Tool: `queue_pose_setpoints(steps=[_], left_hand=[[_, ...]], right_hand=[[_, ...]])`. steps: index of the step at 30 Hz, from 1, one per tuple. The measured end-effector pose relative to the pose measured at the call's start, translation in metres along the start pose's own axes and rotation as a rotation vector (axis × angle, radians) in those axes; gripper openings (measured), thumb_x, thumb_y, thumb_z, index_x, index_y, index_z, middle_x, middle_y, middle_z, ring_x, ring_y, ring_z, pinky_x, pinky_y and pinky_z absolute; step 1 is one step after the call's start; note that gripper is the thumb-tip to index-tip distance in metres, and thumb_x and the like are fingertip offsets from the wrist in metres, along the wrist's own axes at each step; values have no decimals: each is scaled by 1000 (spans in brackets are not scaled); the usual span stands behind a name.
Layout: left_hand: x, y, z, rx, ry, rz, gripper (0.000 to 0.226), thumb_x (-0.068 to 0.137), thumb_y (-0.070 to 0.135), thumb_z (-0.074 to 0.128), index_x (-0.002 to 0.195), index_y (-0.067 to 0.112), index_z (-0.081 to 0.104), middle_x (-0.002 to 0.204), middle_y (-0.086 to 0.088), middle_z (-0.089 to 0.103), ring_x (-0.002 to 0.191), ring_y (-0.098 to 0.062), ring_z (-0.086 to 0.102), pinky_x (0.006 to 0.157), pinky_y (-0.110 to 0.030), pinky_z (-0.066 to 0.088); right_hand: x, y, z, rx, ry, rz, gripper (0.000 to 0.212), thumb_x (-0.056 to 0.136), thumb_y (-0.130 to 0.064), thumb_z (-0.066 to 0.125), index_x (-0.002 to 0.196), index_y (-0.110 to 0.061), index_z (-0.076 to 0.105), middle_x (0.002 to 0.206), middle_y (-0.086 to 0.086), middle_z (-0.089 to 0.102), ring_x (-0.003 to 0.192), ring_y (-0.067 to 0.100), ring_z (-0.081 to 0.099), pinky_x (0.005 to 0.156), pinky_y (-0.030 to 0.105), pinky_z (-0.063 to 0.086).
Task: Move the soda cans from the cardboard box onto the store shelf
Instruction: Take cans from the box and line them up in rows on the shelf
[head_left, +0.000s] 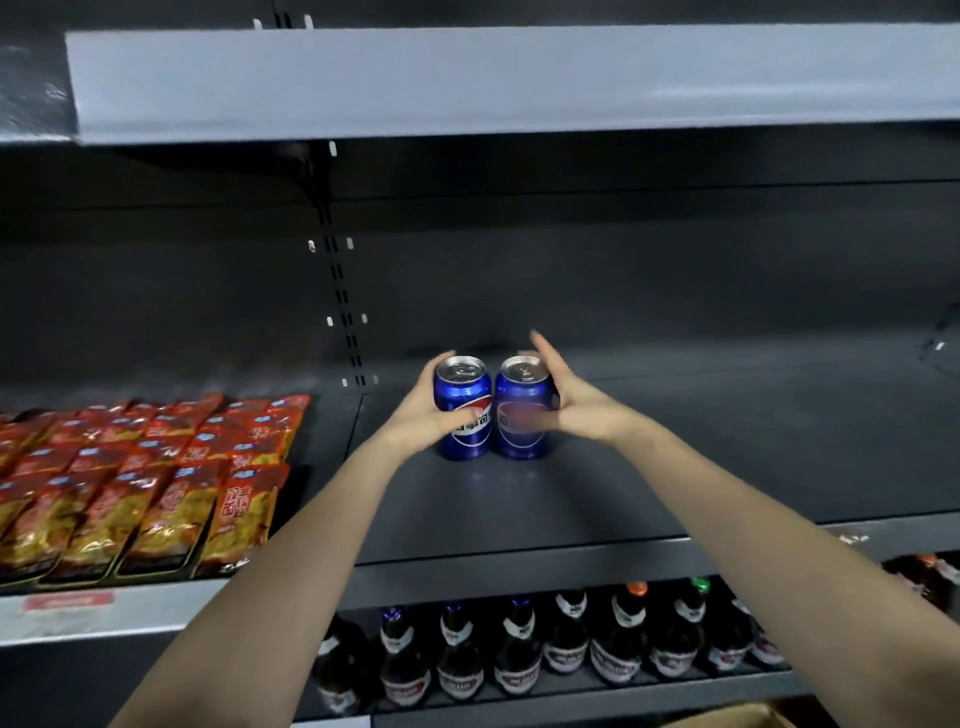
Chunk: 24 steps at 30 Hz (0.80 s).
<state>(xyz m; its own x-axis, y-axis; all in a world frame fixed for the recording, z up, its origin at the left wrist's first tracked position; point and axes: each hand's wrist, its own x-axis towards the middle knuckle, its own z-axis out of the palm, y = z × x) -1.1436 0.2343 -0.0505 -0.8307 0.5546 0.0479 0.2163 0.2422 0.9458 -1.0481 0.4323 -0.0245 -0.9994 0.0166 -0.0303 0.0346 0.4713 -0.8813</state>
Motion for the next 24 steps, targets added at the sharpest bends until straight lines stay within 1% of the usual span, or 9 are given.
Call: queue_pose_setpoints(steps=[2,4,6,8,12,16,18,21,24], left_hand=[[-5,-8,4,58,41,-60,111,66,28,85,148,30,11,136,7,45,126,-12,44,109,-34,35],[-10,-19,8,253,91,-112,120,54,39,89,146,23,13,143,-1,37,134,-19,35,112,-40,33],[-13,-26,10,350,126,-150,109,56,35,90,140,13,23,140,-5,42,133,-22,39,108,-37,37],[-13,-25,11,369,132,-142,96,61,29,88,136,10,31,133,-4,53,126,-22,48,99,-31,42],[-1,-24,7,383,151,-119,84,71,23,83,137,7,33,135,-6,54,125,-22,50,95,-28,41],[19,-32,3,382,163,-129,64,82,15,73,132,5,35,136,-12,50,126,-25,48,96,-29,40],[29,-37,0,387,198,-101,68,82,14,72,139,7,35,139,-13,44,127,-27,47,105,-34,39],[38,-41,-4,383,227,-88,85,85,13,69,152,11,16,145,-13,34,131,-28,42,112,-38,34],[44,-47,-8,373,290,-47,87,84,9,69,151,14,15,143,-10,45,130,-25,46,109,-37,38]], right_hand=[[-3,13,10,13,50,45,122,76,-6,77,148,-36,-16,138,-11,45,125,7,47,109,29,34],[-5,28,25,-122,132,70,131,64,-24,87,150,-34,-11,145,-7,41,135,12,36,113,36,31],[-4,33,34,-298,209,90,120,60,-31,88,151,-24,11,144,-3,43,139,17,28,114,38,30],[-1,31,37,-350,269,85,102,62,-25,87,145,-20,28,138,0,51,134,21,37,108,34,35],[12,23,36,-291,294,147,100,70,-13,83,148,-14,20,131,6,58,124,23,53,99,28,42],[38,21,40,-290,330,230,73,75,-11,79,131,-4,34,131,12,56,123,26,53,94,27,43],[50,20,43,-270,339,237,66,77,-11,78,129,-3,38,131,12,56,123,25,53,95,28,43],[65,22,45,-282,374,230,61,75,-14,80,125,-5,48,127,11,59,119,24,55,94,27,44],[77,25,49,-299,397,248,55,74,-21,80,120,-7,53,120,10,62,116,25,56,92,30,47]])
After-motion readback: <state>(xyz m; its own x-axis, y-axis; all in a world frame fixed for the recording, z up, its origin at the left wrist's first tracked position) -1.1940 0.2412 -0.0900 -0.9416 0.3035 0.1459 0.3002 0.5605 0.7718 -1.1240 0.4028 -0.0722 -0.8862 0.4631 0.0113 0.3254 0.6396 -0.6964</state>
